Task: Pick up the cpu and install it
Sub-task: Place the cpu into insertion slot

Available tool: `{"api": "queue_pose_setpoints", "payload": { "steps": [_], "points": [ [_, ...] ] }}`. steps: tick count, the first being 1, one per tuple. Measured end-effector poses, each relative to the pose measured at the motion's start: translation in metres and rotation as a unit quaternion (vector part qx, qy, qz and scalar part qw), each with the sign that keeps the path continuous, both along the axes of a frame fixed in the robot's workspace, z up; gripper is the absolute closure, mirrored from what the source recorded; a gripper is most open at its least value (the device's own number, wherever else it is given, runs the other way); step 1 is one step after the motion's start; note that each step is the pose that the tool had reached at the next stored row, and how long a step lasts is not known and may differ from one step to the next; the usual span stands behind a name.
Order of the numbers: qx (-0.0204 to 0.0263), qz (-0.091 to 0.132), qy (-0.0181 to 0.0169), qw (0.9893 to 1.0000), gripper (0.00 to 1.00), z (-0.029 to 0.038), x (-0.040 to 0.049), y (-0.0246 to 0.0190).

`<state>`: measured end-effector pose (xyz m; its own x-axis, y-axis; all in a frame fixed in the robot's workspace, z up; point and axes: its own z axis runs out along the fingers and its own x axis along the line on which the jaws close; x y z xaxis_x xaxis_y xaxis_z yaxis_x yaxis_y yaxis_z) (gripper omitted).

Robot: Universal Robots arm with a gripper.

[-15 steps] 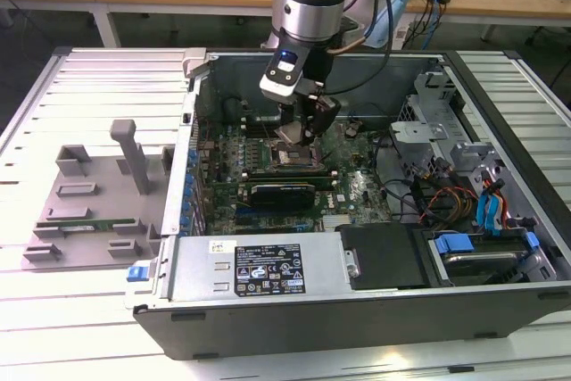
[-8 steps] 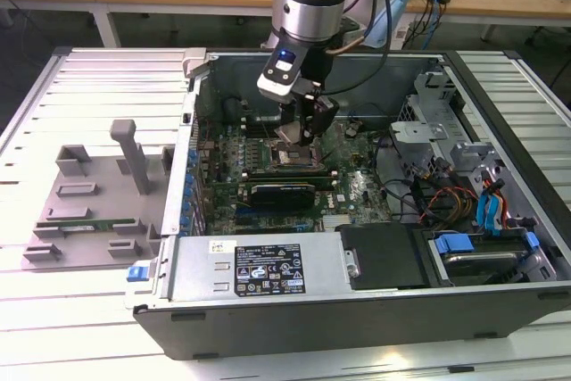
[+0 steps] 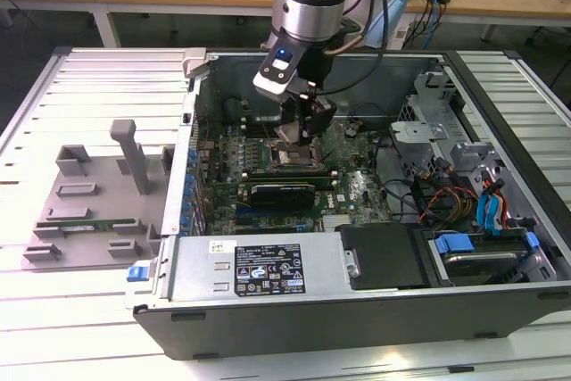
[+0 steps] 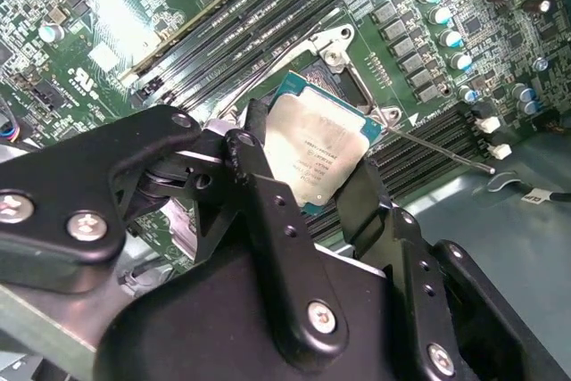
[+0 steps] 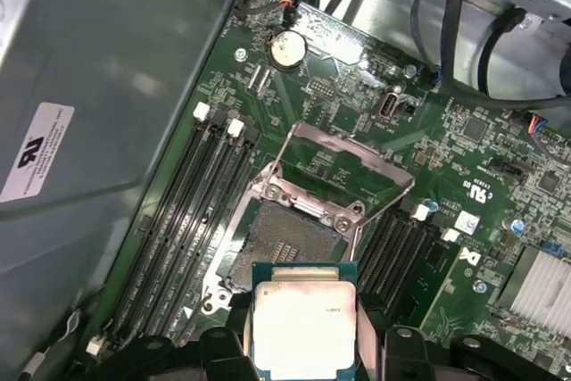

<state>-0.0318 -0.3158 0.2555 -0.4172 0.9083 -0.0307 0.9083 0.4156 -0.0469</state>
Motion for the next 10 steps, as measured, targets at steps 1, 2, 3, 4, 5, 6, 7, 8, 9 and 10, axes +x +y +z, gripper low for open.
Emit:
{"api": "queue_pose_setpoints", "payload": {
  "steps": [1, 2, 3, 4, 5, 6, 7, 8, 9, 10],
  "points": [
    [0.0000, -0.005, 0.0000, 1.0000, 0.45, 0.0000, 0.0000, 0.0000],
    [0.0000, -0.009, 0.0000, 1.0000, 0.45, 0.0000, 0.0000, 0.0000],
    [0.0000, -0.013, 0.0000, 0.9999, 0.45, 0.0000, 0.0000, 0.0000],
    [0.0000, -0.017, 0.0000, 0.9999, 0.45, 0.0000, 0.0000, 0.0000],
    [0.0000, -0.022, 0.0000, 0.9998, 0.45, 0.0000, 0.0000, 0.0000],
    [0.0000, -0.026, 0.0000, 0.9997, 0.45, 0.0000, 0.0000, 0.0000],
    [0.0000, -0.031, 0.0000, 0.9995, 0.45, 0.0000, 0.0000, 0.0000],
    [0.0000, -0.036, 0.0000, 0.9994, 0.45, 0.0000, 0.0000, 0.0000],
    [0.0000, -0.041, 0.0000, 0.9992, 0.45, 0.0000, 0.0000, 0.0000],
    [0.0000, -0.045, 0.0000, 0.9990, 0.45, 0.0000, 0.0000, 0.0000]
  ]
}}
